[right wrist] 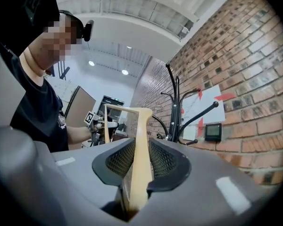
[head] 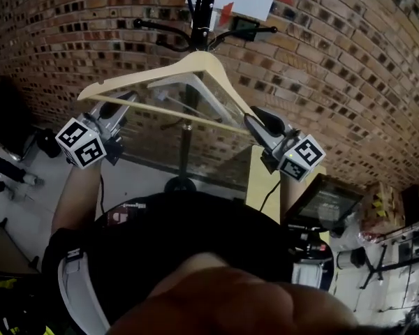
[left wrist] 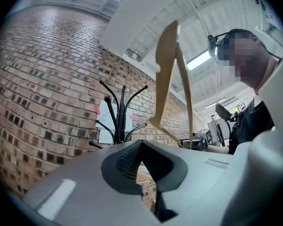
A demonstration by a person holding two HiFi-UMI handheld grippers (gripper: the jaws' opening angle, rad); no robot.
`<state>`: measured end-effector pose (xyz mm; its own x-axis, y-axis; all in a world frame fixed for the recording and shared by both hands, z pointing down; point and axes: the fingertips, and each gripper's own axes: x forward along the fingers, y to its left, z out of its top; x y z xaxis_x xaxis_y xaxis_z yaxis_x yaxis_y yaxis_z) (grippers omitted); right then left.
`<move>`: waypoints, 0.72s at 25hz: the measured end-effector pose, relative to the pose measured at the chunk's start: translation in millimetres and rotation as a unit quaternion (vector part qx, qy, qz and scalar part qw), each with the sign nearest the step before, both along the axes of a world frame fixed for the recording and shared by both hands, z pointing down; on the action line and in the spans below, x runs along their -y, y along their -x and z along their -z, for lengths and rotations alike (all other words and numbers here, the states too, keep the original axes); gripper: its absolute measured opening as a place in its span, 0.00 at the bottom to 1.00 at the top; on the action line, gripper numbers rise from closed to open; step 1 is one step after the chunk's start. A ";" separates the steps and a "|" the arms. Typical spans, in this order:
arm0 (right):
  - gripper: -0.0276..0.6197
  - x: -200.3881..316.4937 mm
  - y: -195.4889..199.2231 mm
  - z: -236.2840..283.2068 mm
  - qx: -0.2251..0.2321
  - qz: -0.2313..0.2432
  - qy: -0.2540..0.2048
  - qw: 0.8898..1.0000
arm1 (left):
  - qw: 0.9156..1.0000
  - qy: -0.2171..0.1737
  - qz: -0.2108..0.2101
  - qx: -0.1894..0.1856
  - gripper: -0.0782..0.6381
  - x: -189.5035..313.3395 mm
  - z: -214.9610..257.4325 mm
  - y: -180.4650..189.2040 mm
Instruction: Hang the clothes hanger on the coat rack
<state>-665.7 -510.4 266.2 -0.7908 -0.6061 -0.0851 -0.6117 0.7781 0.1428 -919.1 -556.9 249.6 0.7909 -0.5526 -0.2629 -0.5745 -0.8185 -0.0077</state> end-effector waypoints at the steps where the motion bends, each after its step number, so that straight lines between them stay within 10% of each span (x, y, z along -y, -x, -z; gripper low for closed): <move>1: 0.21 0.3 -8.0 6.6 -0.001 -0.012 -0.008 1.000 | 1.000 -0.003 -0.004 0.001 0.10 0.2 5.0 -0.8; 18: 0.21 0.7 -175.1 105.0 -0.035 -0.242 -0.095 0.965 | 0.999 -0.020 -0.038 0.026 0.10 31.9 58.4 -20.9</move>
